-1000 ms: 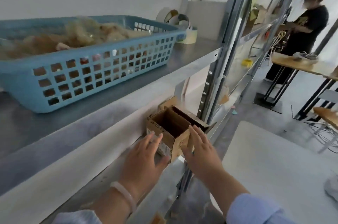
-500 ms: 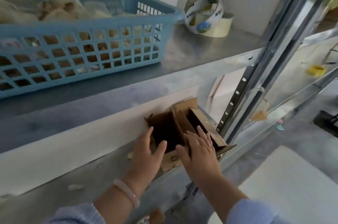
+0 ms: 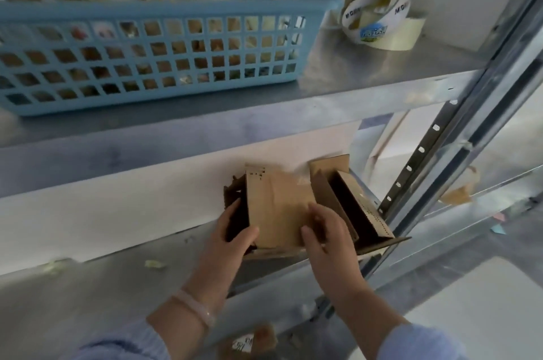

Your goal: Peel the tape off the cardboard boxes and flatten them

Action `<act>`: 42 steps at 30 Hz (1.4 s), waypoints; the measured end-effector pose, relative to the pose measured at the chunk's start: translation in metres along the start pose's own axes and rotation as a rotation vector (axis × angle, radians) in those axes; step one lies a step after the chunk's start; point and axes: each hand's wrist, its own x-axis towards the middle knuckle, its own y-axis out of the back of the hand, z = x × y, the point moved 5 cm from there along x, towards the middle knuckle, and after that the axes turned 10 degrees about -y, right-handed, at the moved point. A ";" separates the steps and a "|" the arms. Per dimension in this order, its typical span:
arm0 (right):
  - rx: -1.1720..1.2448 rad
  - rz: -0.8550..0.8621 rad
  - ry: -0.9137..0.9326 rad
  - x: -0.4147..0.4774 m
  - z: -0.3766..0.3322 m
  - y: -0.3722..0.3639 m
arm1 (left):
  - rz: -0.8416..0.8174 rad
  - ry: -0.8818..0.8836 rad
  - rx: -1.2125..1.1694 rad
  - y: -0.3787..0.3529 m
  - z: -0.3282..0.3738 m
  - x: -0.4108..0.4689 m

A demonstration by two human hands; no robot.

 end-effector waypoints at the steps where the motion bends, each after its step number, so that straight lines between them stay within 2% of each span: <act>1: 0.019 0.013 -0.055 0.001 0.001 -0.001 | 0.017 -0.008 -0.076 0.005 0.000 -0.005; 4: 0.251 -0.168 -0.286 0.006 0.001 -0.014 | 0.045 -0.012 -0.255 0.021 -0.002 -0.013; 6: 0.326 -0.285 -0.337 0.006 -0.005 -0.024 | 0.036 -0.002 -0.269 0.031 -0.008 -0.016; 10: 0.154 -0.301 -0.085 0.006 -0.025 -0.030 | 0.129 0.055 -0.207 0.060 -0.023 -0.025; 13: -0.099 -0.322 0.139 0.008 -0.036 -0.036 | 0.335 -0.023 0.049 0.094 -0.020 -0.032; 14: -0.188 -0.343 0.219 0.008 -0.039 -0.041 | 0.357 -0.070 0.169 0.102 -0.015 -0.033; 16: -0.340 -0.390 0.384 0.005 -0.045 -0.055 | 0.276 -0.196 0.398 0.110 -0.005 -0.034; 18: -0.459 -0.418 0.505 0.002 -0.049 -0.070 | 0.157 -0.234 0.519 0.109 -0.001 -0.034; 20: -0.490 -0.408 0.591 0.000 -0.051 -0.084 | 0.119 -0.180 0.472 0.115 -0.008 -0.034; 24: -0.594 -0.328 0.748 -0.006 -0.061 -0.109 | 0.197 -0.091 0.451 0.137 -0.020 -0.038; 28: -0.667 -0.276 0.760 -0.006 -0.071 -0.122 | 0.314 -0.020 0.460 0.150 -0.031 -0.043; 32: -0.789 -0.209 0.753 -0.007 -0.072 -0.134 | 0.331 0.035 0.432 0.157 -0.037 -0.035; 39: -0.771 -0.107 0.721 -0.011 -0.075 -0.144 | 0.320 -0.030 0.366 0.171 -0.042 -0.024; 42: -0.791 -0.099 0.711 -0.012 -0.073 -0.146 | 0.271 -0.104 0.457 0.175 -0.036 -0.023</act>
